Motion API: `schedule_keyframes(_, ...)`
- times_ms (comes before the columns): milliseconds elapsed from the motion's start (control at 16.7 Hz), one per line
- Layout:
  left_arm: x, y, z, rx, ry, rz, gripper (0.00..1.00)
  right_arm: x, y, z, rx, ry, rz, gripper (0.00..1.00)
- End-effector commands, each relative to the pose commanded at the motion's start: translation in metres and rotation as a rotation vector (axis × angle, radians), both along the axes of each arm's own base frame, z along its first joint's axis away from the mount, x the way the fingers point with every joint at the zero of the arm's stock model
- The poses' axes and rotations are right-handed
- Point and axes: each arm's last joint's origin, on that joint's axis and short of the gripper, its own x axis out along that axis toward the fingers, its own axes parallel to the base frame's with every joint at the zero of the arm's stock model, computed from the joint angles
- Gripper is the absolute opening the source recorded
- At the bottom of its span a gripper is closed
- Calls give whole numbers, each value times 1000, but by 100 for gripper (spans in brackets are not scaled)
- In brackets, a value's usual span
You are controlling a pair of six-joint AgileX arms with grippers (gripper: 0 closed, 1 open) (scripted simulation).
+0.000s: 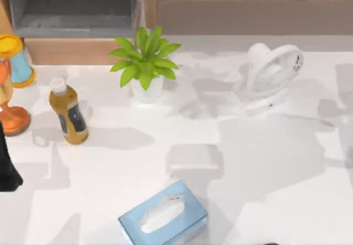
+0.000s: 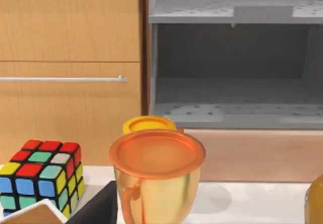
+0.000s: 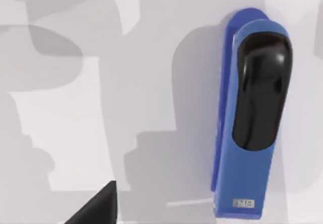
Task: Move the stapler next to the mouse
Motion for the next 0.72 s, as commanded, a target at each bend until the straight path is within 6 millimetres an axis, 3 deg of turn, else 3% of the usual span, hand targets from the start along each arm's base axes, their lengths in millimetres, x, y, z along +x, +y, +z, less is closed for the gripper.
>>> schedule_keyframes(240,0,0,0,0,0,0,100,23,-4,-22,13,125,-21,100)
schedule_keyframes(720,0,0,0,0,0,0,100,25,-4,-31,15,141,-23,100)
